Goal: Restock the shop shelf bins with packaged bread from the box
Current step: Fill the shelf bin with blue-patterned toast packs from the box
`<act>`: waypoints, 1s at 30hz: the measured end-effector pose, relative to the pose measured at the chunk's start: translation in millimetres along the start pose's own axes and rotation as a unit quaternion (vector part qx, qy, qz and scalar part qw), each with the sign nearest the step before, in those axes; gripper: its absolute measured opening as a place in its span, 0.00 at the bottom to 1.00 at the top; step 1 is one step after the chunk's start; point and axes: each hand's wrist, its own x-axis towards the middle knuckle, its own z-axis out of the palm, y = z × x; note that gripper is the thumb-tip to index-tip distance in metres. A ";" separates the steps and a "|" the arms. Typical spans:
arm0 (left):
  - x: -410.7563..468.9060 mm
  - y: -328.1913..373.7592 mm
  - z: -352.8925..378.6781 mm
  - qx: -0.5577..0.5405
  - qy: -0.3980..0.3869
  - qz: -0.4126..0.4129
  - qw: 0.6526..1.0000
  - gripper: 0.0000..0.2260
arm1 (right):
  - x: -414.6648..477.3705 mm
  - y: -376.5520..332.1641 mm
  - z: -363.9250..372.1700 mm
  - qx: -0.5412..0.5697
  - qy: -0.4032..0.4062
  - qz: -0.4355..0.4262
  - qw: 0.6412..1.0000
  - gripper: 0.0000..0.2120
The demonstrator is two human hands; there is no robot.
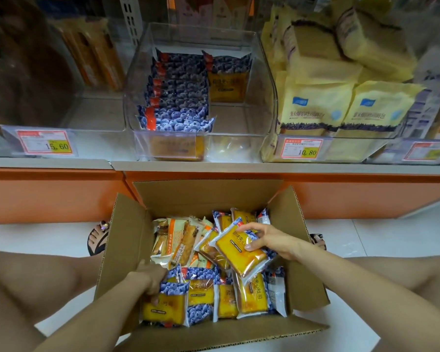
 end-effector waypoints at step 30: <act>-209.1 4.6 -190.1 -0.259 0.490 0.222 0.802 0.13 | -155.3 -171.0 -13.5 -0.312 0.229 -0.349 0.853 0.24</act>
